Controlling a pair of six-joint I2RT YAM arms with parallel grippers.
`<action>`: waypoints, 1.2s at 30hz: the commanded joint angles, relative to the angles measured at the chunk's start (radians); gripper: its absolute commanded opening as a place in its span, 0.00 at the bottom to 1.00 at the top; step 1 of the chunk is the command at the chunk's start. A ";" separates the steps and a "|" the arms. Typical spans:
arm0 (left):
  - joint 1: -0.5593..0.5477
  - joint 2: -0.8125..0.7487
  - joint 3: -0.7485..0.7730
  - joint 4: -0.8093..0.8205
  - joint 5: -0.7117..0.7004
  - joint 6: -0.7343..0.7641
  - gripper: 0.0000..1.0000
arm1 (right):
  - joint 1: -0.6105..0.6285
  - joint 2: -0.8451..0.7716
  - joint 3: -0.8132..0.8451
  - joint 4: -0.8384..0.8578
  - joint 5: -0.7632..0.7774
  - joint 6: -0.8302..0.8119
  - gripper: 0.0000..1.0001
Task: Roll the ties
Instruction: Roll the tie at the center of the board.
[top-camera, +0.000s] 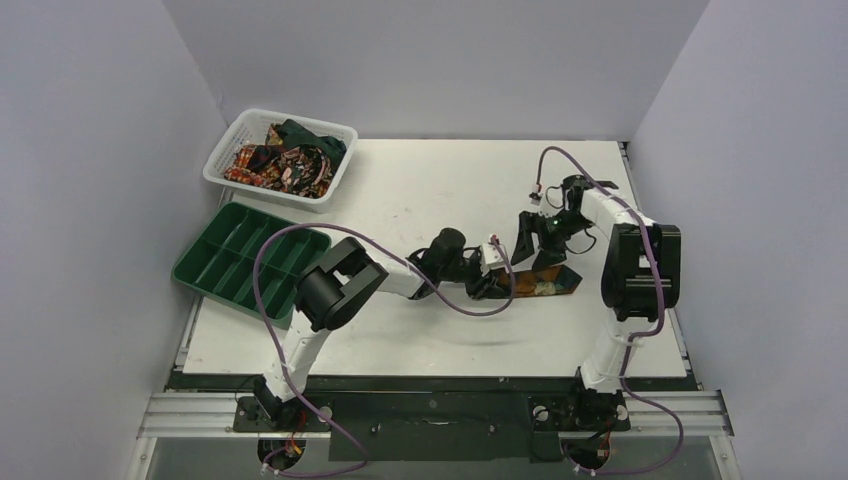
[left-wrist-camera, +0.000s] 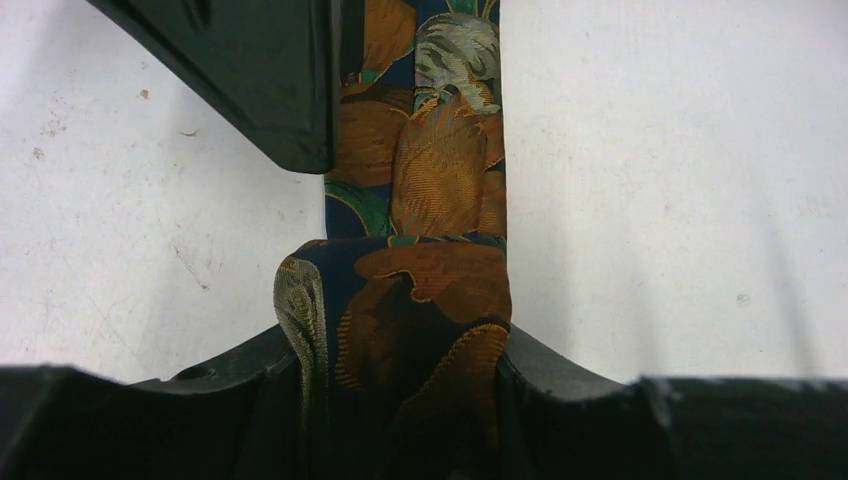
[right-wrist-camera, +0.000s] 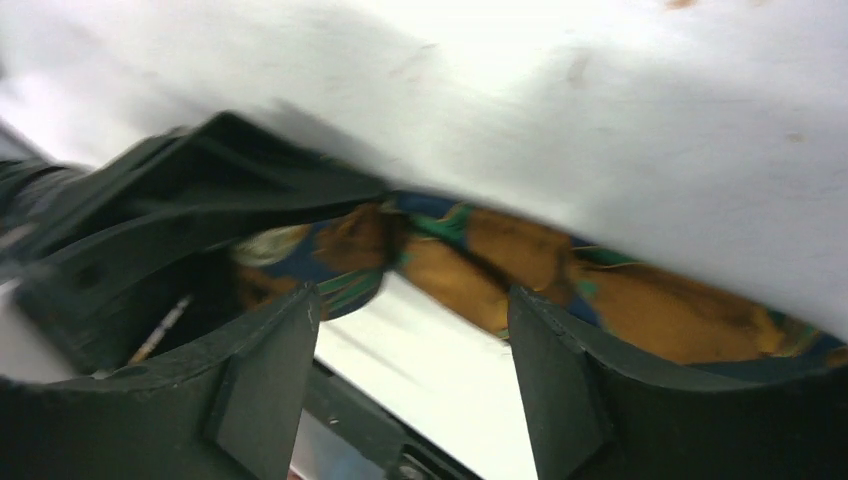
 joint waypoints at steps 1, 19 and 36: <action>-0.006 0.004 0.004 -0.200 -0.049 0.056 0.40 | 0.013 -0.095 -0.038 -0.065 -0.299 0.029 0.66; -0.004 -0.012 0.002 -0.215 -0.018 0.061 0.47 | 0.027 0.036 -0.116 0.068 -0.086 -0.014 0.00; -0.005 -0.075 -0.025 0.113 0.018 -0.073 0.81 | 0.008 0.094 -0.095 0.047 0.220 0.000 0.00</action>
